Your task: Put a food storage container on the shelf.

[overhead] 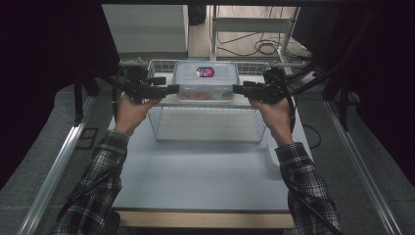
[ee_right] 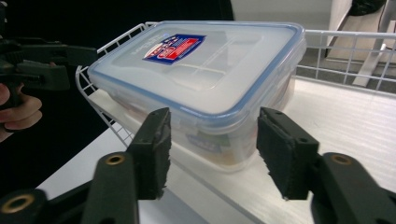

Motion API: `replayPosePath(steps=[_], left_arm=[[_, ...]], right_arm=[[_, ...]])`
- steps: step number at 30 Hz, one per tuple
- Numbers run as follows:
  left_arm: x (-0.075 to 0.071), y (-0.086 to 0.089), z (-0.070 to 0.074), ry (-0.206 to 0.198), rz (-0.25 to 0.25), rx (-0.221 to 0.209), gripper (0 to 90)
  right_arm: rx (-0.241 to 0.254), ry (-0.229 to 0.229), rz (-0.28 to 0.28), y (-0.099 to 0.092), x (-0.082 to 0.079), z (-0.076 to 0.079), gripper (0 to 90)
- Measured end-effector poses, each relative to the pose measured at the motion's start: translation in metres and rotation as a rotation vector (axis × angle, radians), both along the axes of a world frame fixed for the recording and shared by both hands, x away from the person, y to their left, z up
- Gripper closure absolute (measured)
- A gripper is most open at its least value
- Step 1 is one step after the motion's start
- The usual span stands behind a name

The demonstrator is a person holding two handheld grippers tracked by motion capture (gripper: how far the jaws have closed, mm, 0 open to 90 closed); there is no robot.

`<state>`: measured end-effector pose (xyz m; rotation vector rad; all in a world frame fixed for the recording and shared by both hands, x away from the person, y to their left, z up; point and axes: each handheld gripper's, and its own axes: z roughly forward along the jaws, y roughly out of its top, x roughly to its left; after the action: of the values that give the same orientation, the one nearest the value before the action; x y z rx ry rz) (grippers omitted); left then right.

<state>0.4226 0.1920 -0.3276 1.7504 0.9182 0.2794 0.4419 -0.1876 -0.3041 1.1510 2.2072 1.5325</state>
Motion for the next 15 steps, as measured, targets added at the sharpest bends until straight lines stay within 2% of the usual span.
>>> replayPosePath(steps=[3,4,7,8,11,12,15], left_arm=[[-0.004,-0.001,-0.003,-0.007,-0.006,0.006,19.8],[-0.009,-0.001,-0.006,-0.015,-0.006,0.026,18.3],[-0.014,-0.003,-0.009,-0.024,-0.011,0.041,15.7],[-0.020,-0.004,-0.012,-0.033,-0.015,0.053,14.4],[-0.024,-0.005,-0.016,-0.034,-0.019,0.059,11.3],[-0.028,-0.007,-0.021,-0.029,-0.021,0.074,9.9],[-0.032,-0.008,-0.026,-0.023,-0.026,0.092,7.3]], right_arm=[[-0.001,-0.010,0.004,-0.001,-0.002,-0.002,40.7],[0.000,-0.013,0.014,-0.003,-0.004,-0.004,37.5],[-0.002,-0.021,0.021,-0.004,-0.006,-0.007,34.8],[-0.012,-0.030,0.030,-0.004,-0.009,-0.010,32.3],[-0.020,-0.036,0.033,-0.005,-0.012,-0.012,29.6],[-0.029,-0.045,0.039,-0.005,-0.015,-0.015,25.9],[-0.042,-0.051,0.042,-0.004,-0.018,-0.018,23.7]])
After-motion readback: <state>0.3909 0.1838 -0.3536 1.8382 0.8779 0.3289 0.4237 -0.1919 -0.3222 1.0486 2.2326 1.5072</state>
